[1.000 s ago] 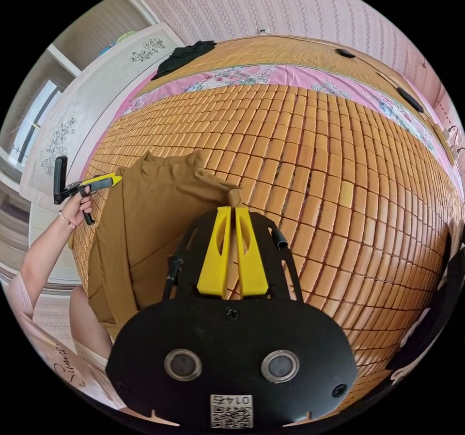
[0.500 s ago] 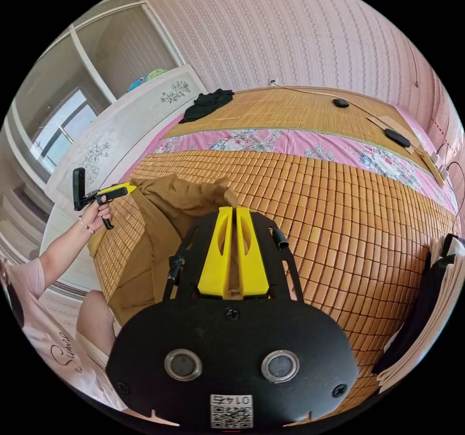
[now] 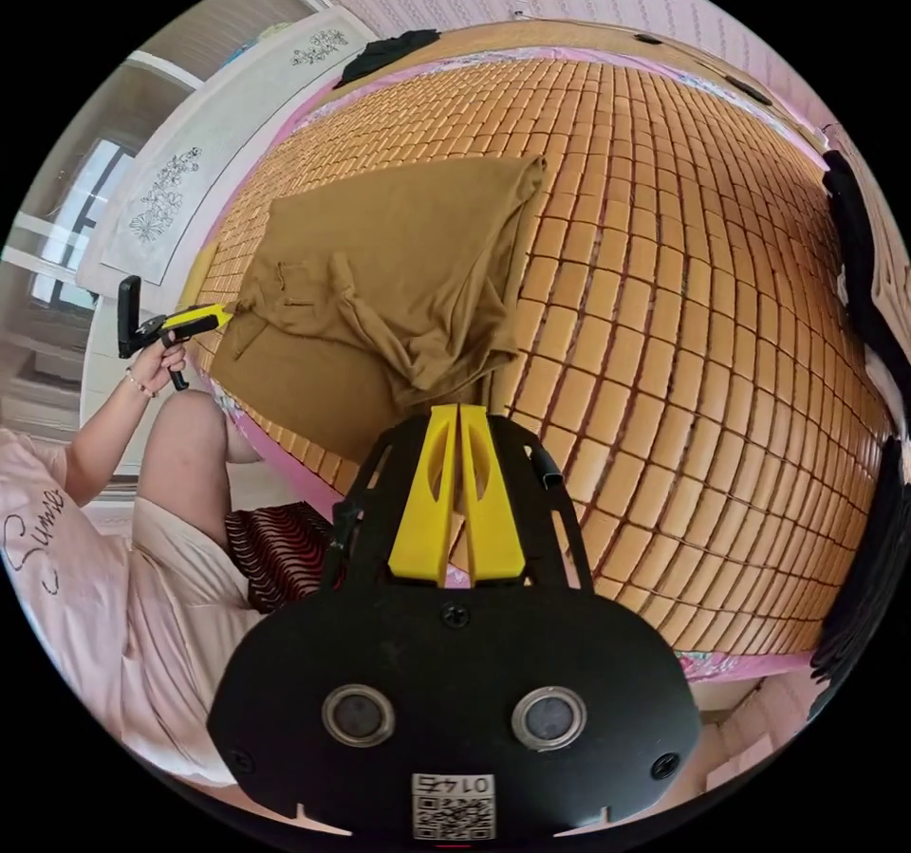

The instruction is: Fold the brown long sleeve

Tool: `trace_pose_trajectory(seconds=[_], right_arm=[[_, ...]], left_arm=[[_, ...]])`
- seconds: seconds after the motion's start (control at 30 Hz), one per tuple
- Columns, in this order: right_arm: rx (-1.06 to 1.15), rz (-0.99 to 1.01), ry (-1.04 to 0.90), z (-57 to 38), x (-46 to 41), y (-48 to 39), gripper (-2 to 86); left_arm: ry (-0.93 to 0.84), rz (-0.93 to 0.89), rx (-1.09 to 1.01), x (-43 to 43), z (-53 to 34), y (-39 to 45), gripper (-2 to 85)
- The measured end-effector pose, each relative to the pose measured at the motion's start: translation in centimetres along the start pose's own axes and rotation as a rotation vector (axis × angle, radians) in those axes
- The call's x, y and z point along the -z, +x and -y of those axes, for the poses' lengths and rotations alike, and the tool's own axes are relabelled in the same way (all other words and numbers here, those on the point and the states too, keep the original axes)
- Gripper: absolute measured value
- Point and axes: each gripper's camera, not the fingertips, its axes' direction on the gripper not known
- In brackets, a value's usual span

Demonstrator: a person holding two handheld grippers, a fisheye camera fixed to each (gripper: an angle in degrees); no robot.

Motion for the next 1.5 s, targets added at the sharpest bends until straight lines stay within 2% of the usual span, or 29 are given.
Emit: trace_pose_trajectory(seconds=[0.1,0.2,0.27,0.4,0.5,0.57,0.6,0.63,0.73,0.9,0.97,1.03,1.17,1.27,1.4,1.5], right_arm=[[0.009,-0.03,0.049,-1.1,2.2,-0.7,1.0],[0.087,-0.047,0.137,-0.6,4.2,-3.3,3.4],[0.143,0.001,0.163,1.2,3.7,-5.7,6.2],[0.166,0.01,0.12,4.6,0.3,-8.4,8.8],[0.15,0.016,0.043,6.1,-2.3,-9.0,4.0],[0.145,0.027,0.034,5.8,-2.4,-8.9,1.2],[0.156,0.039,0.047,5.4,-2.0,-8.9,1.1],[0.186,0.066,0.077,4.6,-1.0,-9.1,0.8],[0.32,0.143,0.114,2.1,1.2,-10.1,0.7],[0.486,0.07,-0.023,-1.4,0.9,-12.4,0.6],[0.471,0.065,-0.054,-2.4,1.4,-12.5,1.3],[0.426,0.07,-0.05,-2.6,2.1,-12.3,3.1],[0.265,-0.062,0.043,-1.5,3.9,-12.1,5.4],[0.15,-0.079,0.085,0.4,4.1,-12.0,4.0],[0.098,-0.18,-0.03,2.5,2.3,-12.6,0.9],[0.132,-0.246,-0.073,3.1,2.3,-13.8,0.1]], left_arm=[[0.025,-0.018,0.011,1.1,-1.7,1.2,-0.2],[0.019,0.043,-0.019,2.9,-1.5,2.9,0.2],[0.065,0.086,-0.076,3.8,-0.2,4.9,0.6],[0.078,0.046,-0.094,1.0,3.3,7.6,5.0],[-0.003,0.049,-0.037,-3.4,5.9,8.5,6.6],[-0.078,0.053,0.002,-6.1,6.6,8.5,5.0],[-0.061,0.052,-0.004,-6.1,6.5,8.7,3.6],[-0.06,0.032,-0.03,-5.8,6.3,9.0,0.7],[-0.032,-0.001,-0.12,-3.9,4.6,10.6,-0.5],[-0.065,-0.017,-0.279,-2.7,-0.1,13.8,-0.8],[-0.155,0.018,-0.324,-3.1,-1.8,14.6,-0.7],[-0.169,0.069,-0.313,-2.9,-2.7,14.7,-0.4],[-0.123,0.053,-0.253,-2.3,-2.8,15.1,2.5],[-0.064,0.015,-0.252,-3.3,-1.7,16.1,3.6],[-0.063,0.003,-0.267,-6.2,-0.1,17.3,3.2],[-0.164,0.044,-0.271,-8.8,0.1,17.6,0.9]])
